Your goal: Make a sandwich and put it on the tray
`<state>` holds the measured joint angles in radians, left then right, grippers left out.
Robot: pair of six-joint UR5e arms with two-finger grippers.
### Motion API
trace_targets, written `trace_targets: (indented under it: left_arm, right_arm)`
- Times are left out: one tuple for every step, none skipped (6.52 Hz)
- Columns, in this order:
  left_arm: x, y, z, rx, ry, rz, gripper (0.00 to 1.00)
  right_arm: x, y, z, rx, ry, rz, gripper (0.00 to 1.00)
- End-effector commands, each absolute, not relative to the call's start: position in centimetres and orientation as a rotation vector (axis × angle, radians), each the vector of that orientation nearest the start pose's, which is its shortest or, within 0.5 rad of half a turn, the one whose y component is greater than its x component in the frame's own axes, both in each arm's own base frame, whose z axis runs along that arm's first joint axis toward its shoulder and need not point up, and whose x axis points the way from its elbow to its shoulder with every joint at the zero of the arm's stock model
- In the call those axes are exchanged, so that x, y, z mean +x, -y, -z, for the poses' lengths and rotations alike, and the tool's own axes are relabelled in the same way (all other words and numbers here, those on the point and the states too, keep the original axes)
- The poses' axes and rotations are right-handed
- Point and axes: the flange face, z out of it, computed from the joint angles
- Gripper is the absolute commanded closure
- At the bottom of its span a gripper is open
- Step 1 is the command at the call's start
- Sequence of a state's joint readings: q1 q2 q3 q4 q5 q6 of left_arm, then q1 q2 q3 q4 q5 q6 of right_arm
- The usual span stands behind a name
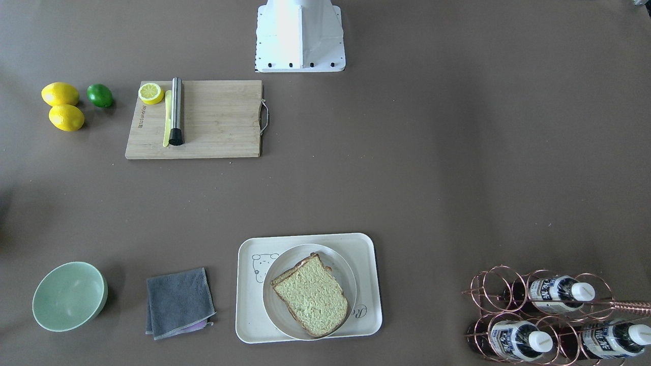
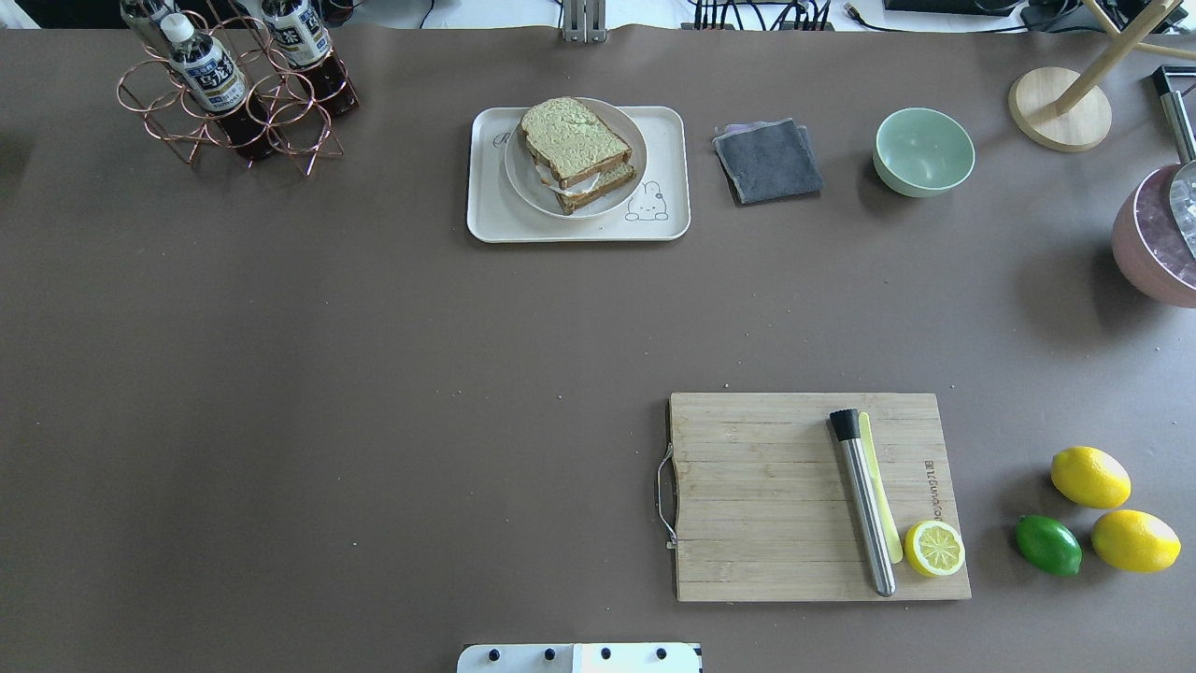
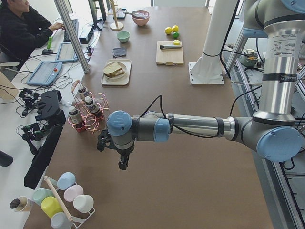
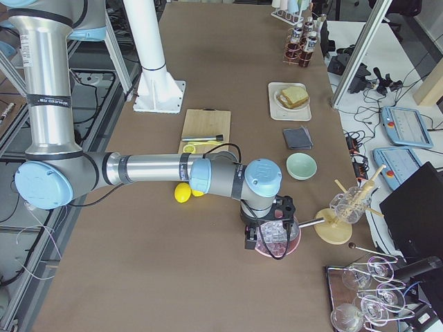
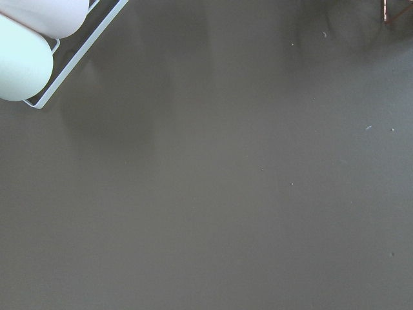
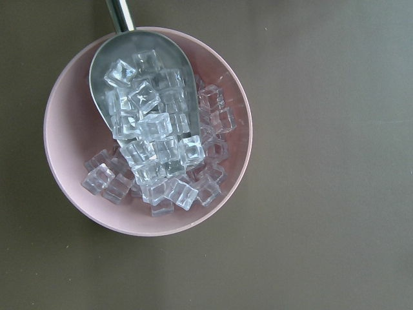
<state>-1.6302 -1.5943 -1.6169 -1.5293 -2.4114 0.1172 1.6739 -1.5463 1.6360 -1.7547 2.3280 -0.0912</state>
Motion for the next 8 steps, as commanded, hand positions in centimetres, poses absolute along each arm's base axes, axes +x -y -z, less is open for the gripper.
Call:
trace_targets:
  left_arm:
    - [-8.8, 49.9, -62.3, 0.101, -0.835, -0.067, 0.03]
    - [-8.8, 50.0, -62.2, 0.104, -0.835, -0.068, 0.03]
    - [-8.8, 50.0, -62.2, 0.104, -0.835, -0.068, 0.03]
    - [-8.8, 50.0, -62.2, 0.104, -0.835, -0.068, 0.03]
    - [-8.8, 50.0, -62.2, 0.105, -0.835, -0.069, 0.03]
    - [-8.9, 50.3, -61.9, 0.109, -0.834, -0.069, 0.03]
    - [-8.9, 50.6, -61.9, 0.107, -0.835, -0.069, 0.03]
    - [-8.9, 51.1, -62.0, 0.107, -0.835, -0.069, 0.03]
  right_arm:
    - [11.5, 48.4, -63.4, -0.015, 0.765, -0.047, 0.00]
    - [11.5, 48.4, -63.4, -0.015, 0.765, -0.047, 0.00]
    - [11.5, 48.4, -63.4, -0.015, 0.765, -0.047, 0.00]
    - [11.5, 48.4, -63.4, -0.015, 0.765, -0.047, 0.00]
    - [11.5, 48.5, -63.4, -0.014, 0.765, -0.047, 0.00]
    - [11.5, 48.6, -63.3, -0.012, 0.765, -0.046, 0.00]
    - [11.5, 48.9, -63.0, -0.009, 0.765, -0.043, 0.00]
    - [11.5, 49.0, -63.0, -0.007, 0.765, -0.042, 0.00]
